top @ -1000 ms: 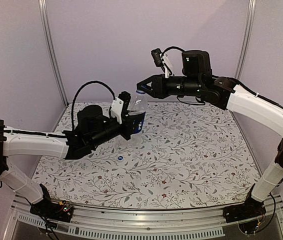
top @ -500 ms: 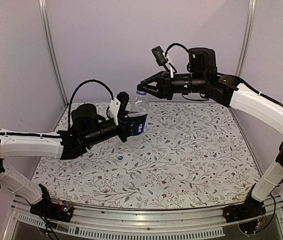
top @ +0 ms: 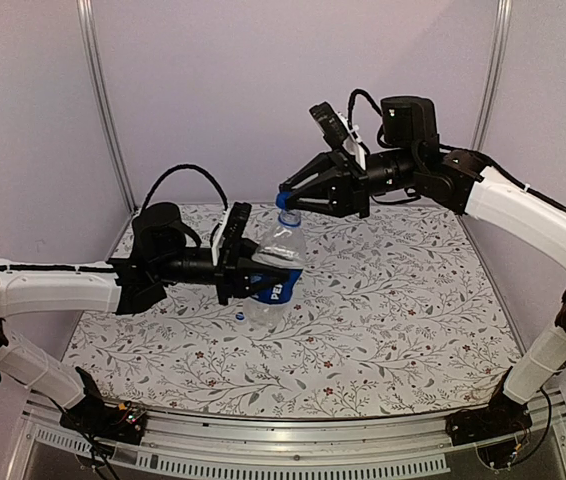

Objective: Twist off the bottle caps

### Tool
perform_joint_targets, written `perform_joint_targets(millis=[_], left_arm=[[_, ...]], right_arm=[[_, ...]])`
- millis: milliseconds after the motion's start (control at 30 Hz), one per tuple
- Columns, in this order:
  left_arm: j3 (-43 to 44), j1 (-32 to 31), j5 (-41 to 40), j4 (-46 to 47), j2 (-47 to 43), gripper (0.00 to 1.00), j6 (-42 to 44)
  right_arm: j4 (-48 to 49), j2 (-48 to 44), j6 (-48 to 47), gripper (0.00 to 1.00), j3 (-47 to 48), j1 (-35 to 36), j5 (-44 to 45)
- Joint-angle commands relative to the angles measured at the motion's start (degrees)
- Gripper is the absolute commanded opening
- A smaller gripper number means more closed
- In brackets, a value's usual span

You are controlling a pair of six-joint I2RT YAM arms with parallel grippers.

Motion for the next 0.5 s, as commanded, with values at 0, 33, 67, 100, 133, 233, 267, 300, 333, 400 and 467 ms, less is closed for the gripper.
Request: perform_joint_targets(millis=[0,33,67,100,133,233,267,300,333,400,467], left_arm=[[-0.52,1.03,6.55,2.62,-1.0,0.21,-0.7],[-0.82,1.04,6.11,2.57,-1.01,0.22,-0.52],[-1.21,1.09,5.81,2.56,-1.07,0.22,-0.46],[-1.57,1.27,5.47,2.56,-1.05,0.22,-0.46],[-1.95,1.35,4.92,2.48,-1.15,0.22,-0.41],[-3.35,1.91,2.95,2.24,-2.36,0.22,-0.44],[-3.91,2.12,2.14,2.17,-3.04,0.22,-0.5],[-4.51,2.32,1.04,2.13,-3.9,0.23,-0.56],[-5.23,2.58,0.05,2.12,-5.25,0.23,-0.72],[-6.47,2.87,-3.01,1.85,-7.59,0.23,-1.06],[-7.0,3.01,-6.83,0.24,-9.94,0.23,-1.28]], right_arm=[[0.16,-0.44,-0.71,0.03,-0.76,-0.81,-2.89],[1.17,-0.89,0.66,0.03,-1.2,-1.14,-1.82],[2.63,-1.27,1.89,0.03,-1.71,-1.42,-0.48],[3.6,-1.84,2.98,0.03,-2.13,-1.75,1.54],[4.0,-2.48,4.49,0.04,-2.29,-2.11,3.18],[5.11,-3.37,6.94,0.04,-3.32,-3.3,8.41],[5.47,-3.99,7.47,0.04,-4.01,-3.85,11.29],[5.71,-4.38,8.11,0.04,-4.91,-4.06,13.67],[6.12,-4.99,8.49,0.04,-6.6,-4.47,15.8],[6.99,-6.29,9.21,0.03,-9.91,-4.82,21.14],[8.34,-7.31,9.23,0.03,-13.6,-4.85,25.1]])
